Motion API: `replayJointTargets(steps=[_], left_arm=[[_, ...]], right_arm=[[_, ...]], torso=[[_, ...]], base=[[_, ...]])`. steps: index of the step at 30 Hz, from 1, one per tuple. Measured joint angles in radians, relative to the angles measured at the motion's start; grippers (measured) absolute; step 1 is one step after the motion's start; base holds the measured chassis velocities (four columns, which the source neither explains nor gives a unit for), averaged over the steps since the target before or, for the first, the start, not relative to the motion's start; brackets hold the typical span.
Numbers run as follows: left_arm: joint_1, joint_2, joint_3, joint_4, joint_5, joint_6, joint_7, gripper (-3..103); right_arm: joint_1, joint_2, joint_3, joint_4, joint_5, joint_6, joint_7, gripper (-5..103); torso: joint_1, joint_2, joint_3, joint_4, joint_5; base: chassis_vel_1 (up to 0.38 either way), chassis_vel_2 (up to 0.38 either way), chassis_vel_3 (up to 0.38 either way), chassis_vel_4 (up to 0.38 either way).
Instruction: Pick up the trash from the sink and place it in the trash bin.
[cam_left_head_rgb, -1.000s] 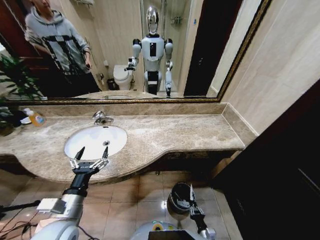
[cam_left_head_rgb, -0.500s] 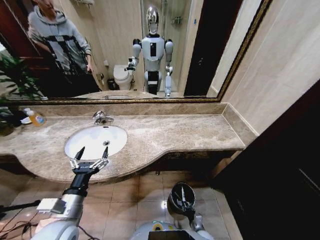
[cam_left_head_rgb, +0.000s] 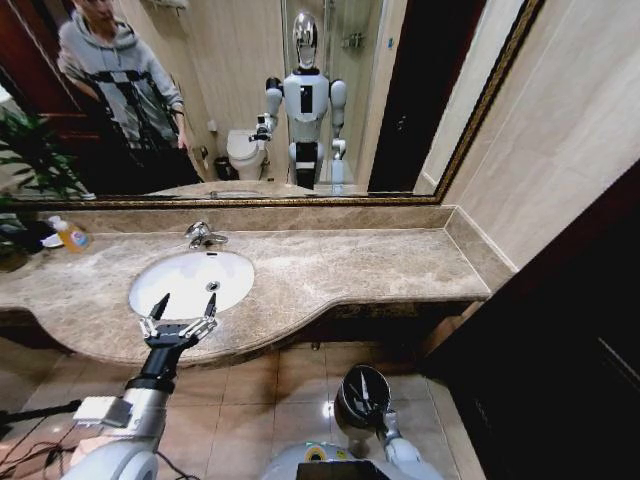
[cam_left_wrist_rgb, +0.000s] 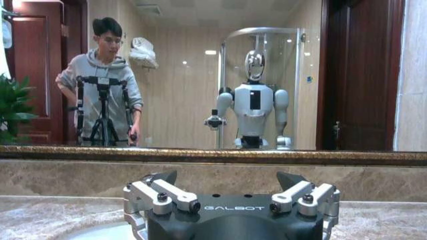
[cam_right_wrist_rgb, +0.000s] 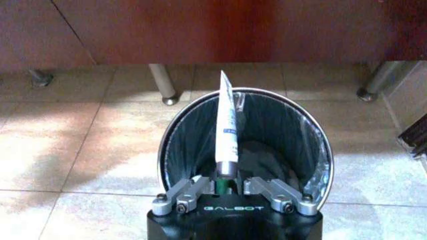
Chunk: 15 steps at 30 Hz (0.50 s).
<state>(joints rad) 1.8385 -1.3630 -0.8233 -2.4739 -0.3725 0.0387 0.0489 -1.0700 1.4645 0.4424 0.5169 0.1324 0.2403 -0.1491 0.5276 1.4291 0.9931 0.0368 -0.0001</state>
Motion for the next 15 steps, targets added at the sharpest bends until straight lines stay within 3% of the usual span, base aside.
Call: replayJointTargets(steps=[15], left_arm=[[0.0, 0.0, 0.0, 0.0, 0.0, 0.0, 0.0, 100]], right_arm=[[0.111, 0.023, 0.032, -0.152, -0.066, -0.07, 0.013, 17]], torso=[[0.0, 0.0, 0.0, 0.0, 0.0]], base=[[0.0, 0.0, 0.0, 0.0]])
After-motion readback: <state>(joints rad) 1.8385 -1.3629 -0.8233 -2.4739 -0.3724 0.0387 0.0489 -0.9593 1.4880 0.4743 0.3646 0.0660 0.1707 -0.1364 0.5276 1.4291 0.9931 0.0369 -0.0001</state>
